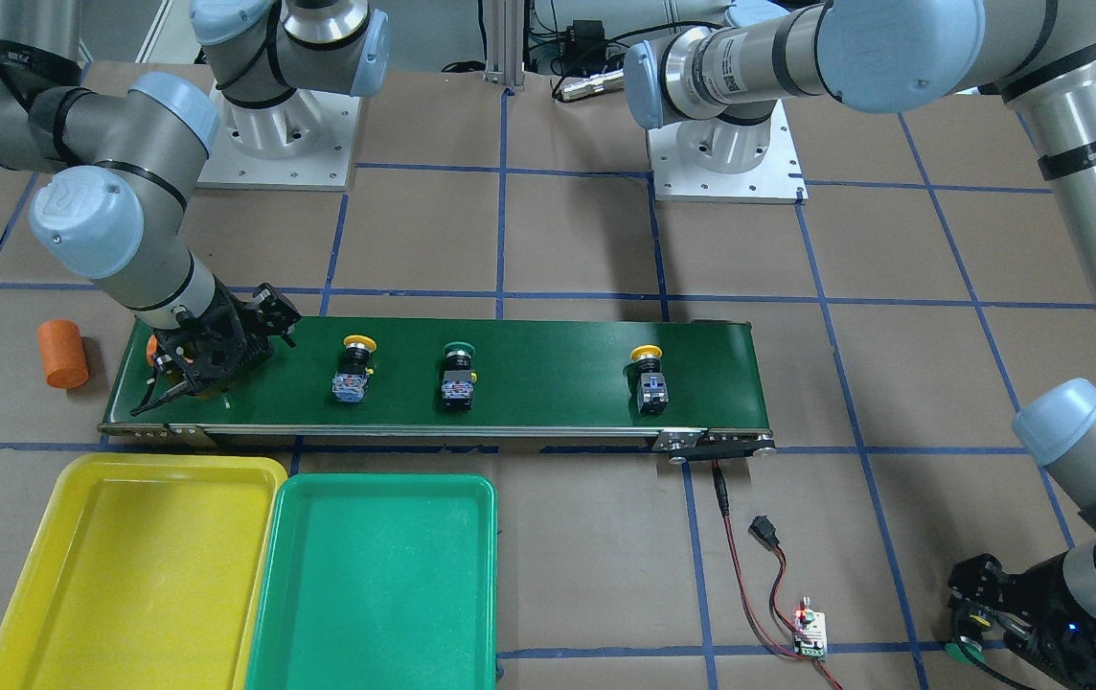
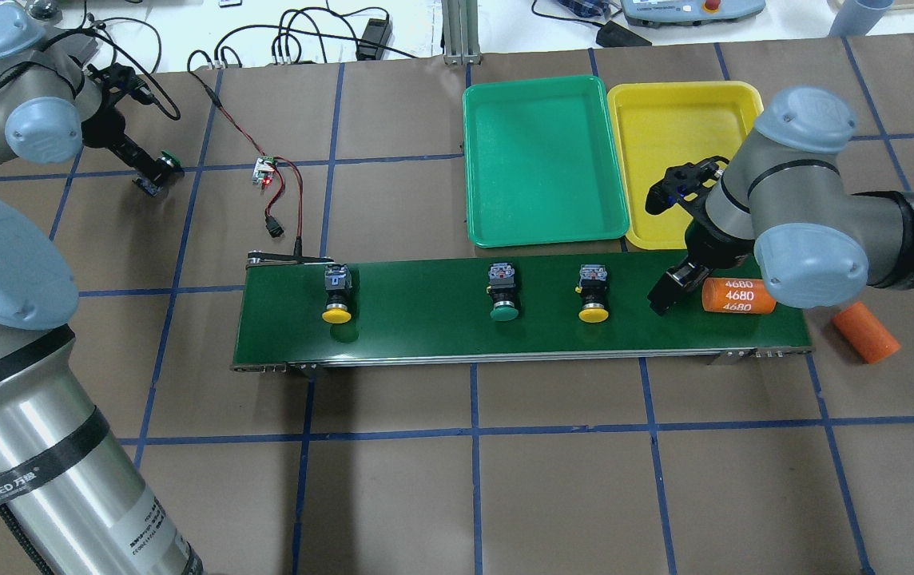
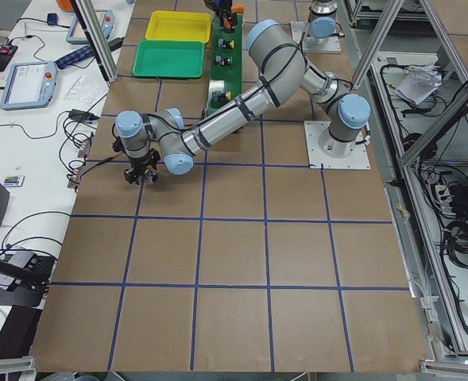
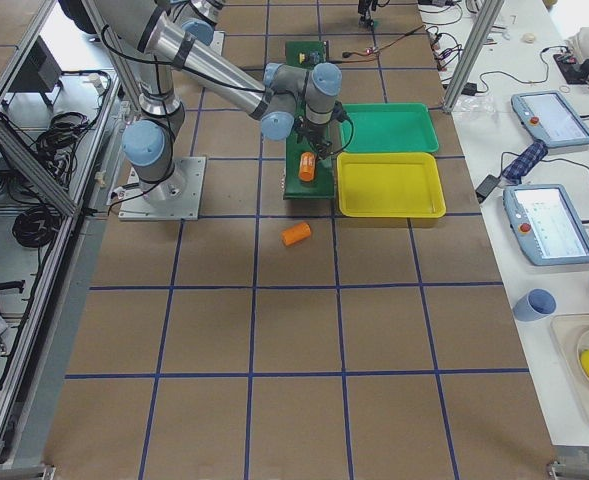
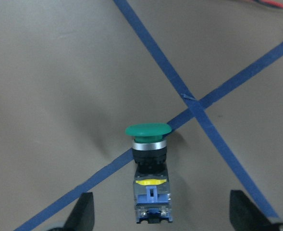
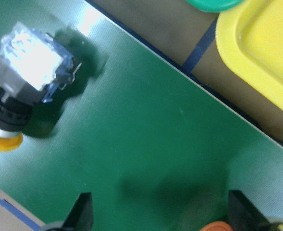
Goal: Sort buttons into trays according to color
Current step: 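Place the green-capped button on the belt while the right gripper grasps a yellow-capped button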
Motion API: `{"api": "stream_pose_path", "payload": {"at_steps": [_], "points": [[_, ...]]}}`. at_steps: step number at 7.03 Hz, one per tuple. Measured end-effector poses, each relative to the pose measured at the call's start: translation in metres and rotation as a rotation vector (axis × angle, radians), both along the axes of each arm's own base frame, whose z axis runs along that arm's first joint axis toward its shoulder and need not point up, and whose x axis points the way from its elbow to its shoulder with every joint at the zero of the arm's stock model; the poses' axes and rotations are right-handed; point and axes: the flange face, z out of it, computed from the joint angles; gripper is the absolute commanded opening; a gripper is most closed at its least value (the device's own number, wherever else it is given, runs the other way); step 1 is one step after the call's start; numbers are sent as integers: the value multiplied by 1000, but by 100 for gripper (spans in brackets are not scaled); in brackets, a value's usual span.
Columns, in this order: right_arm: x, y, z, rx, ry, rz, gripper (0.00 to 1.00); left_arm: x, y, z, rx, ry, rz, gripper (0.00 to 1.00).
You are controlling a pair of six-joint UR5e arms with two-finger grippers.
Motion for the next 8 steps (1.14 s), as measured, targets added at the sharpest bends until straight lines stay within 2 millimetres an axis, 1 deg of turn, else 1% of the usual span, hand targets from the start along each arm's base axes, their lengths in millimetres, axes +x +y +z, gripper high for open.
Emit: {"api": "stream_pose_path", "payload": {"at_steps": [1,2,3,4,5,6,7,8], "points": [[1,0,1,5,0,-68,100,-1,-1,-5,5,2,-1,0],[2,0,2,12,-3,-149,100,-2,-2,-6,6,1,2,0],[3,0,4,21,0,-266,100,-4,-2,-2,5,-1,4,0],[3,0,6,31,7,-389,100,-9,-1,7,14,2,11,0],[4,0,8,39,13,-483,100,-16,5,23,47,18,64,0],[5,0,9,44,18,-561,100,-29,16,50,96,38,161,0],[8,-1,11,44,22,-627,100,-49,33,83,147,54,242,0],[17,-4,16,37,23,-659,100,-68,56,114,192,70,330,0]]}}
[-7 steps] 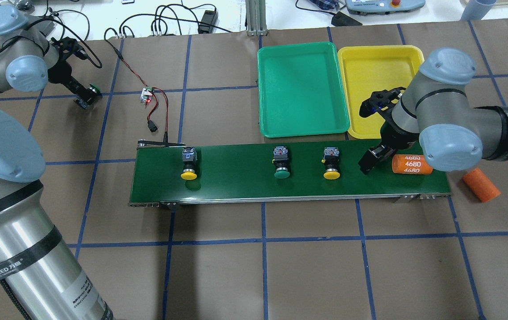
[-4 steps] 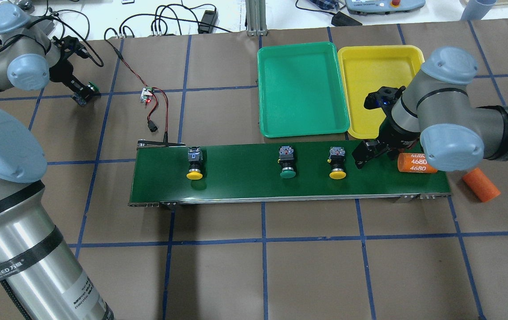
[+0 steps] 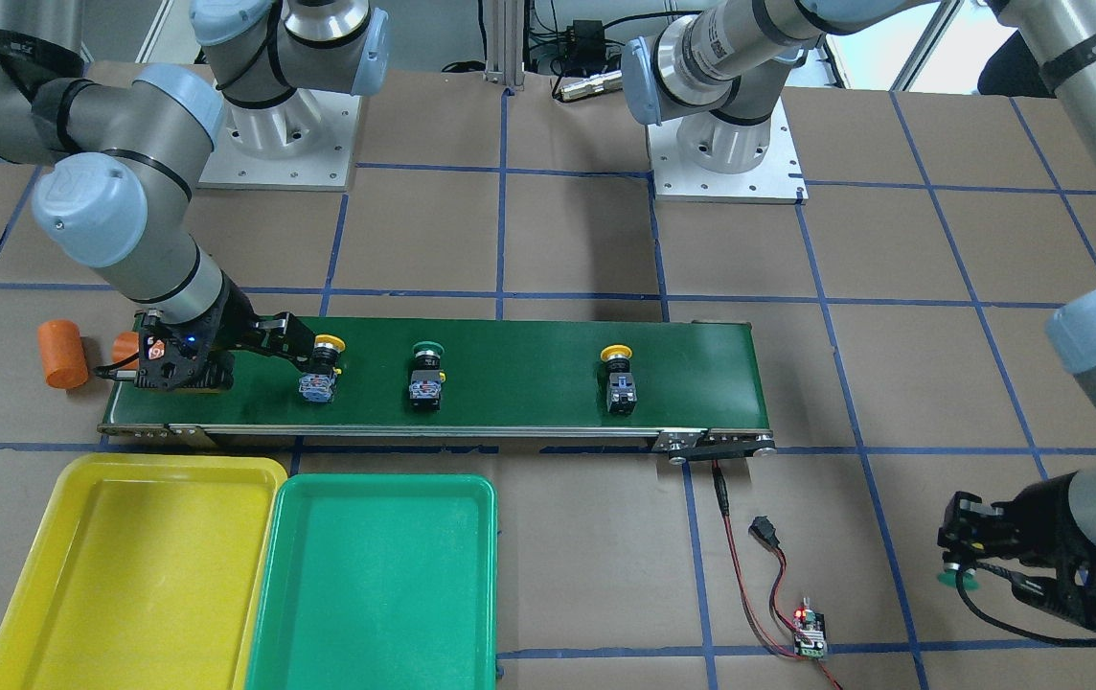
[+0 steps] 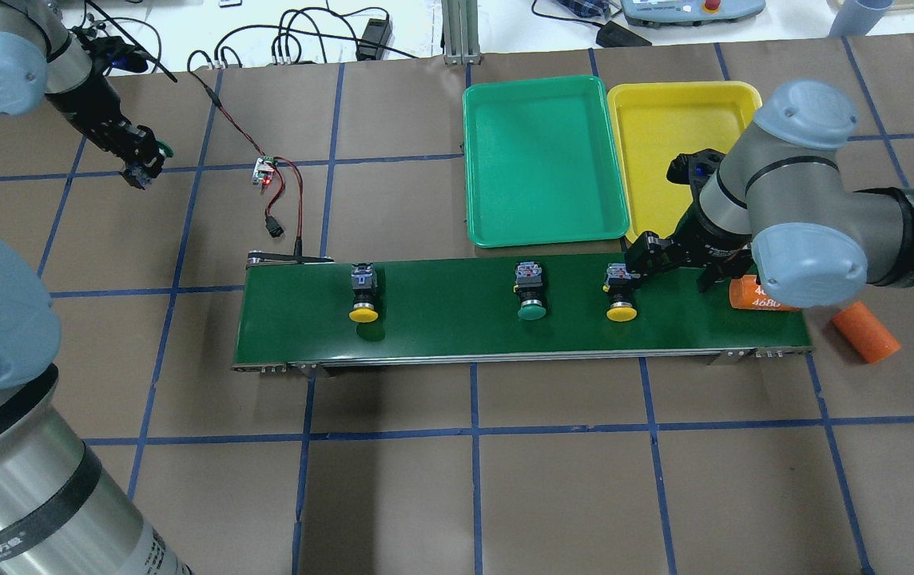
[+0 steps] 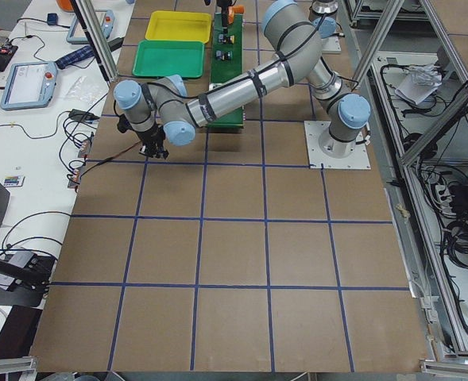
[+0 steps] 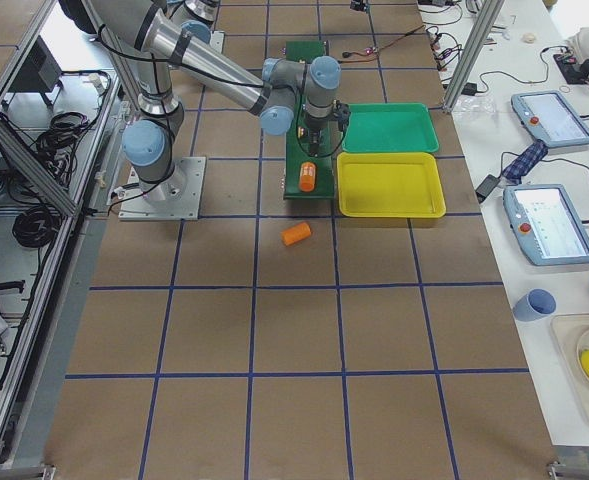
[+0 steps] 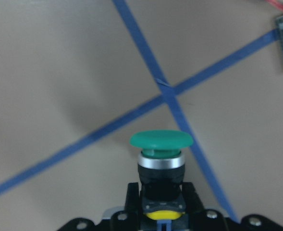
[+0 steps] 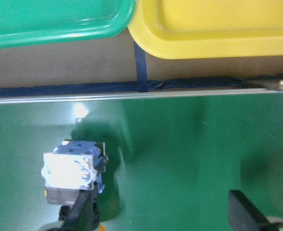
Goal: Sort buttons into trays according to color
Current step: 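Place the green-capped button on the belt while the right gripper grasps a yellow-capped button, then drop the yellow-capped button into the yellow tray with the right gripper while the left withdraws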
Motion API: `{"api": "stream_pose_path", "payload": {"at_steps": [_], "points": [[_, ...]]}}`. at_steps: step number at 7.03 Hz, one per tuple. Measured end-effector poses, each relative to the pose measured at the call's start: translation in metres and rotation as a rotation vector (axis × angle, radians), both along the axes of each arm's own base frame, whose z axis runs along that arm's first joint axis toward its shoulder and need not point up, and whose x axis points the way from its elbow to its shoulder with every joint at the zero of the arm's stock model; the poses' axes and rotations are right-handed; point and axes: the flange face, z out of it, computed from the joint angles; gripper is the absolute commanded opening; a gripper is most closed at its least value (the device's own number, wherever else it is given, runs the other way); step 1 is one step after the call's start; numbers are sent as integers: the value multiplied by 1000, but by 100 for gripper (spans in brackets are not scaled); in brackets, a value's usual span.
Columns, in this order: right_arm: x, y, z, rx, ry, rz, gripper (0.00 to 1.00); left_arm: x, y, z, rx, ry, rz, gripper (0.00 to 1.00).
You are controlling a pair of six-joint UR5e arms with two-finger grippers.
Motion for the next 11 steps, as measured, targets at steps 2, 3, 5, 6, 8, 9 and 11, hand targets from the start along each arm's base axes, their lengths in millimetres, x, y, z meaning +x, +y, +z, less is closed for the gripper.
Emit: {"api": "stream_pose_path", "payload": {"at_steps": [2,3,5,6,8,9,11], "points": [[14,-9,10,-10,7,-42,100,-34,65,20,73,44,156,0],[16,-9,9,-5,10,-51,100,-54,95,13,78,45,202,0],[16,-14,-10,35,16,-55,100,-121,135,-2,21,5,223,0],[15,-16,-19,54,24,-54,96,-147,151,-13,9,-8,228,0],[14,-19,-25,57,52,-45,38,-167,179,-29,9,-9,232,17],[13,-22,-22,49,60,-54,20,-170,188,-30,9,-8,232,25],[12,-30,-16,38,69,-79,14,-173,198,-35,4,-6,234,100]]}}
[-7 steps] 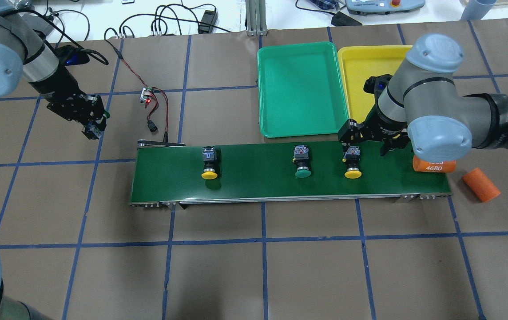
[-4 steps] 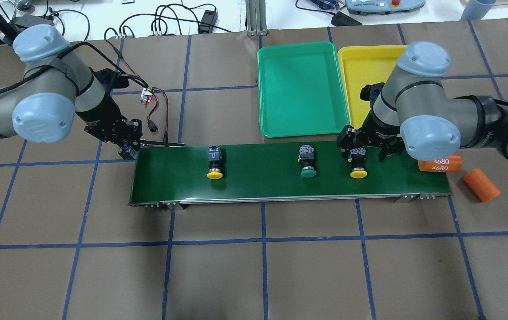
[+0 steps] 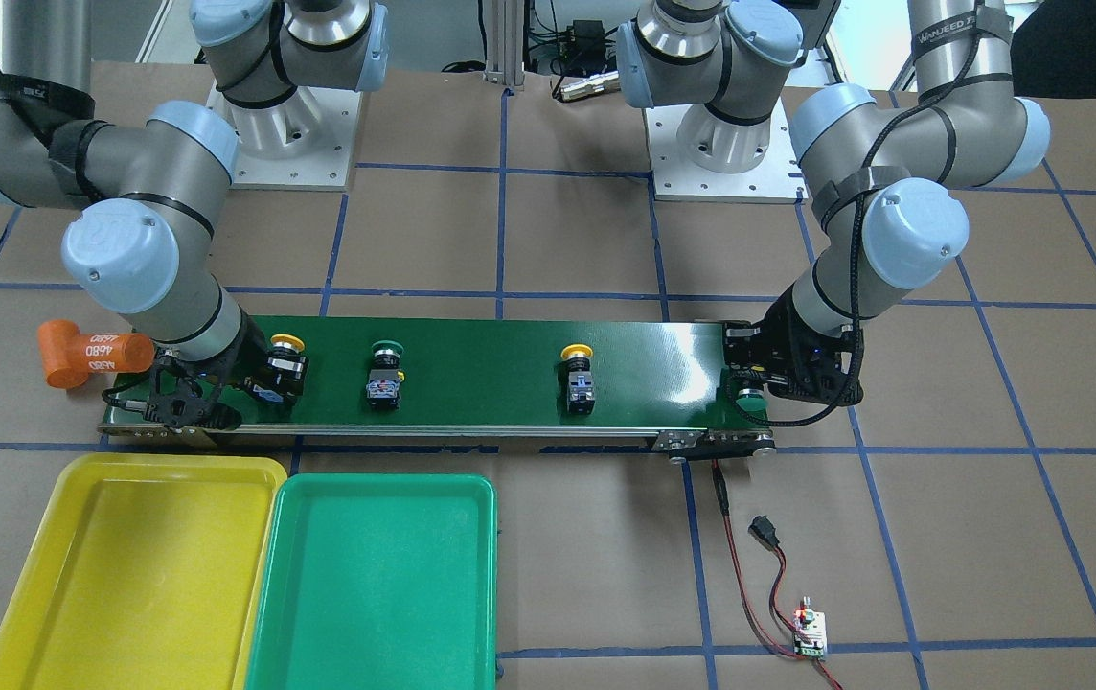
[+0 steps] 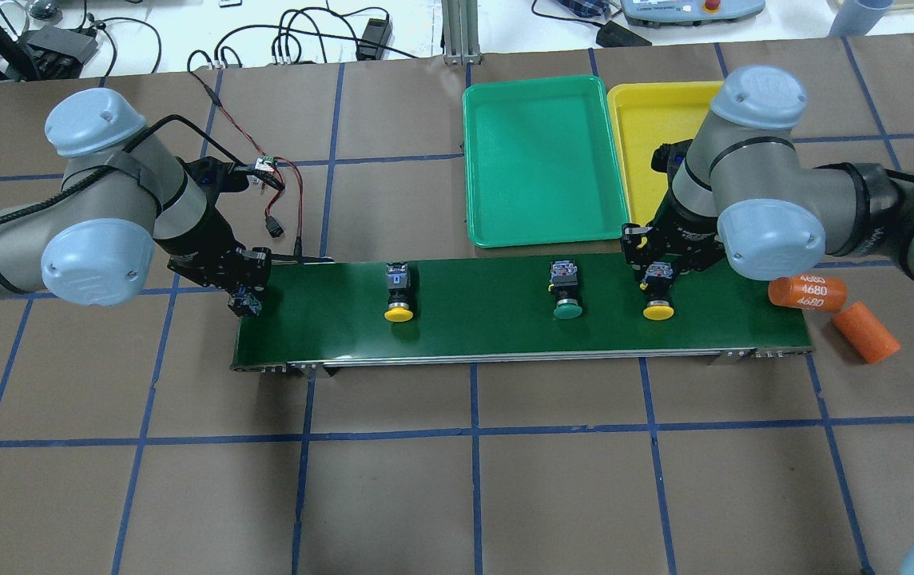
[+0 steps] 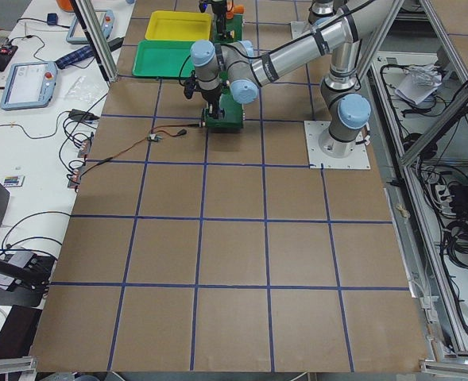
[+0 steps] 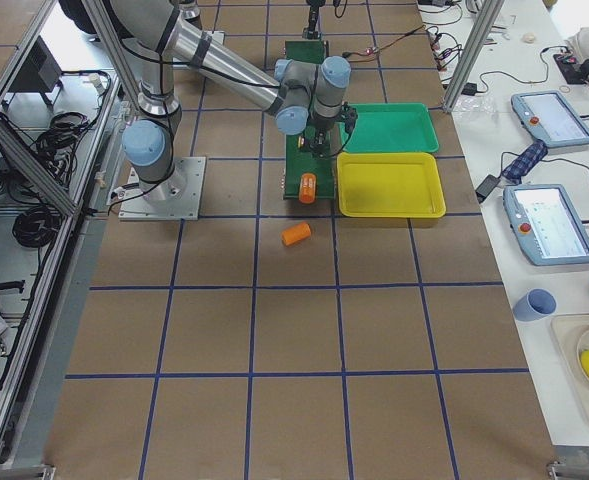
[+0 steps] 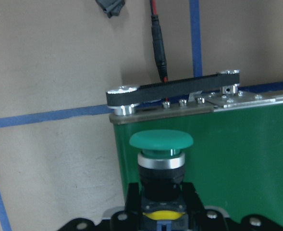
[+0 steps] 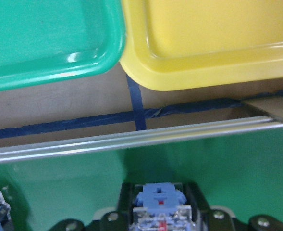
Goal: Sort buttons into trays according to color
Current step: 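Drop the yellow-capped button into the yellow tray with the right gripper while the left withdraws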
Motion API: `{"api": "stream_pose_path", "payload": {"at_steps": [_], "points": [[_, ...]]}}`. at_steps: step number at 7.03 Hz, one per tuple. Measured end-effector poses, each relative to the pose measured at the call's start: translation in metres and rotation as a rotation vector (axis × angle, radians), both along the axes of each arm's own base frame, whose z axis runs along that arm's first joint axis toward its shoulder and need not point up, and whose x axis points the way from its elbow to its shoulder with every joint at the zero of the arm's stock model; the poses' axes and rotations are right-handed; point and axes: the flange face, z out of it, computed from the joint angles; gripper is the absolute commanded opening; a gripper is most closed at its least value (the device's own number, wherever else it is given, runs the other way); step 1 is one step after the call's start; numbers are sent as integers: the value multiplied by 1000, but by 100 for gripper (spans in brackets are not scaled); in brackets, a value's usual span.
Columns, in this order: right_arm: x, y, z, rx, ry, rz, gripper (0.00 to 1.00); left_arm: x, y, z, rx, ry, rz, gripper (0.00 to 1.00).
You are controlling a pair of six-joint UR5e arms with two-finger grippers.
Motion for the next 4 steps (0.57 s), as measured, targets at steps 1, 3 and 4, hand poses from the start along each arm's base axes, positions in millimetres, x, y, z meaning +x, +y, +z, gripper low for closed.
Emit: {"api": "stream_pose_path", "payload": {"at_steps": [1,3,4], "points": [[-1,-6,6,-12,3,-4,17,-1,0,-3,-6,1,0,100],[-5,-37,28,-20,10,-6,18,-2,0,3,-23,1,-2,100],[-8,-60,42,-10,19,-2,21,-3,1,18,-49,-9,-4,100]]}}
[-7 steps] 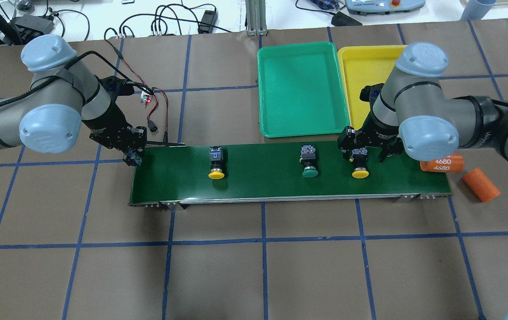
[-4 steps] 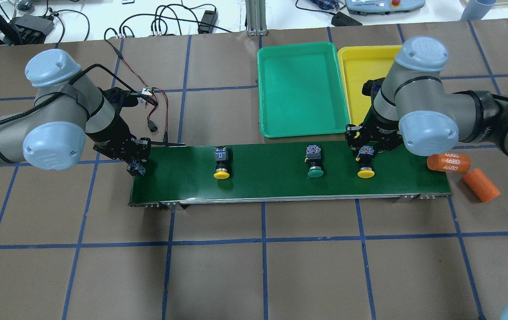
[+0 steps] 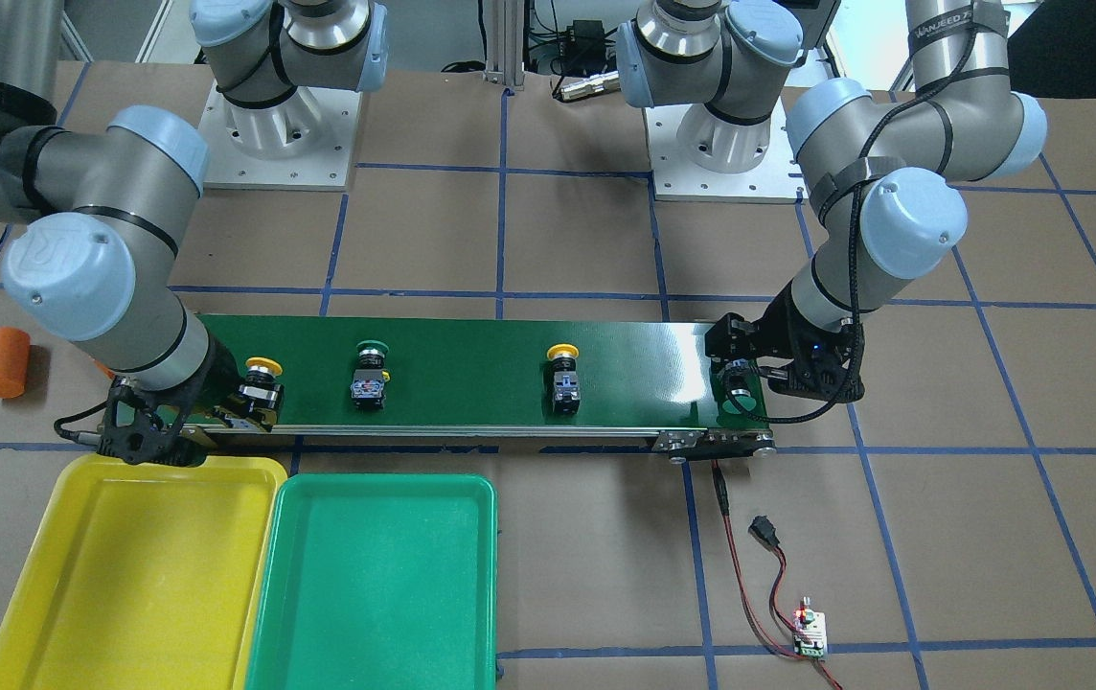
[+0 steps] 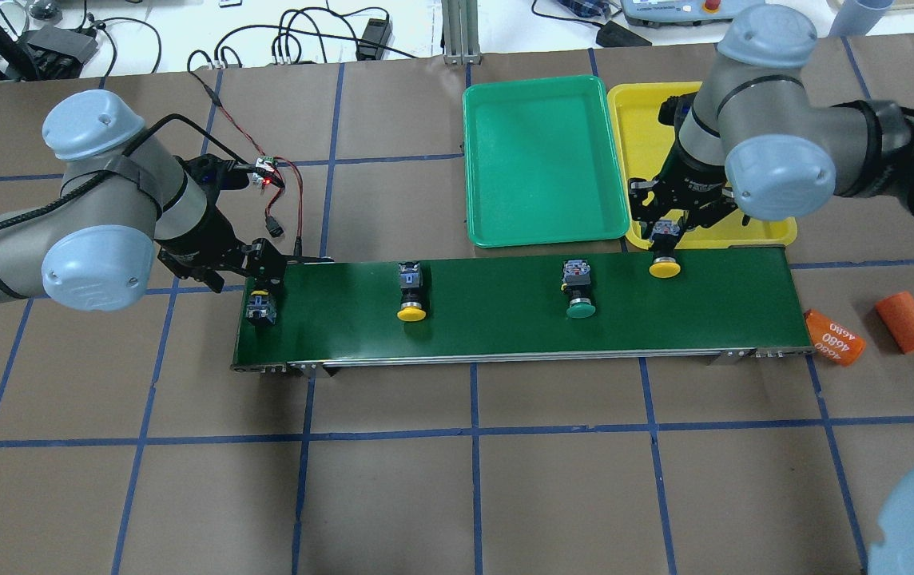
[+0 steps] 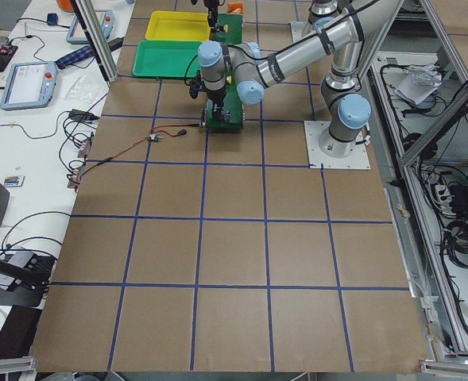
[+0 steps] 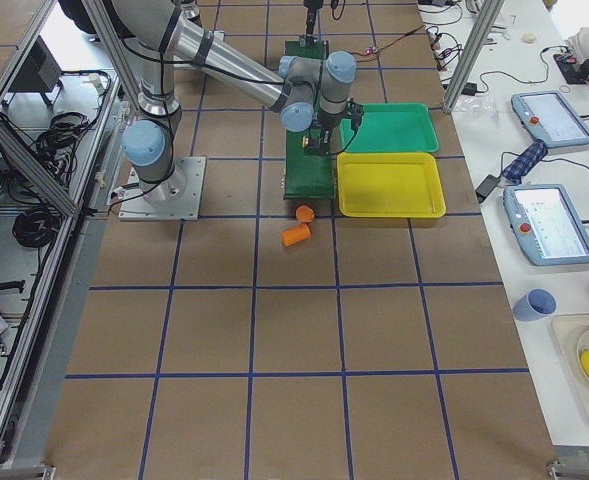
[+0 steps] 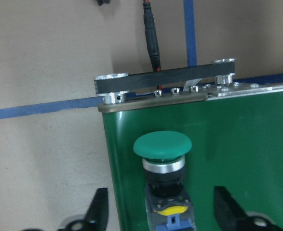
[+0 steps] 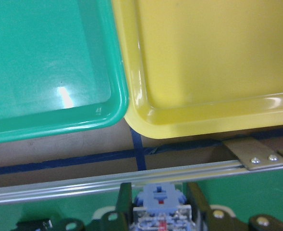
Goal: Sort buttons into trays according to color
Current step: 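Drop the yellow-capped button into the yellow tray with the right gripper while the left withdraws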
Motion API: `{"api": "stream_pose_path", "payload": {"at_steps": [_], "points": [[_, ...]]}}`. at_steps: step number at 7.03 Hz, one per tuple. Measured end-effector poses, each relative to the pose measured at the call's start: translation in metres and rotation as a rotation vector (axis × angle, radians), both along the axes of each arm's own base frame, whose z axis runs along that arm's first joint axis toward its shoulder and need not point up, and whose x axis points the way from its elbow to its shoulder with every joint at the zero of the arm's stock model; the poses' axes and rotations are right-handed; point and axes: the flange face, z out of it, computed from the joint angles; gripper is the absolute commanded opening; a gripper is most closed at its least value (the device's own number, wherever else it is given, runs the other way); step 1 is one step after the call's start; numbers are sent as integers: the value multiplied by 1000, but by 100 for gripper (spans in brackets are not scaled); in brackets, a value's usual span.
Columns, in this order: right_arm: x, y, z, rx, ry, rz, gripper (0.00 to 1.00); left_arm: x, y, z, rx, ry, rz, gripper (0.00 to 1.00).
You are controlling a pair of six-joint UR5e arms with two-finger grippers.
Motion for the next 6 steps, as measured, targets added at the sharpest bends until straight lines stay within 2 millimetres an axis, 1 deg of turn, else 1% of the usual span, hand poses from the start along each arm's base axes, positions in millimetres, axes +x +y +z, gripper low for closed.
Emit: {"api": "stream_pose_path", "payload": {"at_steps": [1,2,3,4,5,6], "points": [[-5,-25,4,4,20,12,24,0,1,23,-40,-13,0,100],[-13,-54,-1,0,54,38,26,-1,6,51,-71,-22,0,100],[-19,-85,-9,-11,73,67,37,-2,18,81,-75,-34,0,100],[-22,-110,-23,-20,81,81,64,-3,35,115,-80,-51,0,100],[-24,-124,-36,-30,85,87,96,-6,51,150,-88,-64,10,100],[-24,-130,-46,-34,85,89,100,-5,63,175,-85,-81,45,100]]}}
